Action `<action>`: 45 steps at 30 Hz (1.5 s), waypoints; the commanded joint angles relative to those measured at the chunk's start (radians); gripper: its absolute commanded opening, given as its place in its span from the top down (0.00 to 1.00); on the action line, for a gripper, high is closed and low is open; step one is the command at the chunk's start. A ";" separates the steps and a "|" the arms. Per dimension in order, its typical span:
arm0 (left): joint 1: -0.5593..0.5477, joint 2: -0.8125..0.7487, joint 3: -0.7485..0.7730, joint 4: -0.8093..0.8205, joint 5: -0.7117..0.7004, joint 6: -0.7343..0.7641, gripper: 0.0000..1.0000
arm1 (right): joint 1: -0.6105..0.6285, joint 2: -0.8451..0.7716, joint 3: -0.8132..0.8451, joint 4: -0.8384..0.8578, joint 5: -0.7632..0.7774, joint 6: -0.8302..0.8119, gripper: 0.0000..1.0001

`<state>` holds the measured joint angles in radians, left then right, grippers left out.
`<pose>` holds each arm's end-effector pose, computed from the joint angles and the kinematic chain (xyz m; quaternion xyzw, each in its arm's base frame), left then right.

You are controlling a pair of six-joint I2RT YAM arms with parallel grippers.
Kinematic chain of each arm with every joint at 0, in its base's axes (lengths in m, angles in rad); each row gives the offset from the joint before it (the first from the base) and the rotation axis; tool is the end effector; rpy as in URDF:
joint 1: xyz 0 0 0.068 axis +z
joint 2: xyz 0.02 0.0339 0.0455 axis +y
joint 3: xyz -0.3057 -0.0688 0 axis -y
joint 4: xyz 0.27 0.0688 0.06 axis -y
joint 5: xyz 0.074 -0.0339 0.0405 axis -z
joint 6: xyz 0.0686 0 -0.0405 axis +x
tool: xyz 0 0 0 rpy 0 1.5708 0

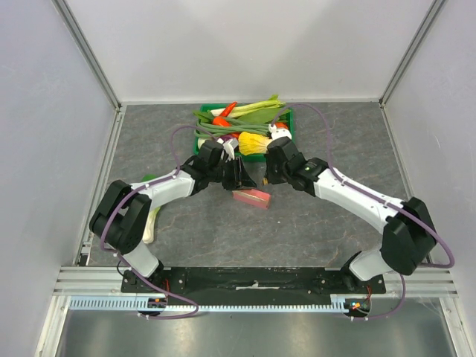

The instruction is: Unpack the express box

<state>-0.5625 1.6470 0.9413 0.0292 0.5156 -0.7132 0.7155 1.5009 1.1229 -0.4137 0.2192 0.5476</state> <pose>0.3135 -0.2376 0.2052 0.0443 0.8777 -0.4337 0.1990 0.2896 0.2320 0.2743 -0.0357 0.9198 0.1412 0.3644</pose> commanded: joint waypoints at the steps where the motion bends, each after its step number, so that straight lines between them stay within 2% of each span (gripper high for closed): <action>1: 0.004 0.002 0.042 -0.078 -0.058 0.058 0.62 | -0.004 -0.085 0.015 -0.031 0.017 0.005 1.00; 11: 0.004 -0.039 0.182 -0.161 -0.043 0.148 0.53 | -0.007 -0.223 -0.006 -0.137 -0.009 0.002 1.00; 16: 0.004 -0.020 0.244 -0.230 -0.055 0.248 0.52 | -0.008 -0.252 -0.028 -0.140 -0.099 -0.029 1.00; 19: 0.004 -0.009 0.304 -0.322 -0.046 0.378 0.45 | -0.007 -0.281 -0.052 -0.143 -0.118 -0.044 1.00; 20: 0.003 -0.007 0.318 -0.345 -0.040 0.474 0.43 | -0.007 -0.298 -0.066 -0.146 -0.106 -0.043 1.00; 21: 0.001 -0.006 0.333 -0.407 -0.046 0.524 0.41 | -0.007 -0.307 -0.072 -0.149 -0.100 -0.032 1.00; 24: -0.010 -0.030 0.337 -0.460 -0.080 0.690 0.36 | -0.016 -0.335 -0.092 -0.155 -0.077 0.003 1.00; 26: -0.016 -0.062 0.309 -0.454 -0.103 0.807 0.35 | -0.024 -0.347 -0.104 -0.154 -0.078 0.011 1.00; 32: -0.033 -0.139 0.166 -0.341 0.004 1.157 0.34 | -0.067 -0.372 -0.112 -0.163 -0.087 0.008 1.00; 35: -0.033 -0.170 0.116 -0.269 0.072 1.237 0.32 | -0.093 -0.381 -0.112 -0.178 -0.095 -0.005 1.00; 39: -0.034 -0.122 0.155 -0.313 0.181 1.304 0.30 | -0.123 -0.398 -0.120 -0.185 -0.110 -0.014 1.00; 45: -0.045 -0.053 0.214 -0.379 0.239 1.422 0.30 | -0.152 -0.416 -0.138 -0.186 -0.129 -0.020 1.00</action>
<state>-0.5964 1.5543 1.0916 -0.3317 0.6594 0.5507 0.5789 1.1110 0.9977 -0.6006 0.1097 0.5434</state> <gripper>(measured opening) 0.693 0.129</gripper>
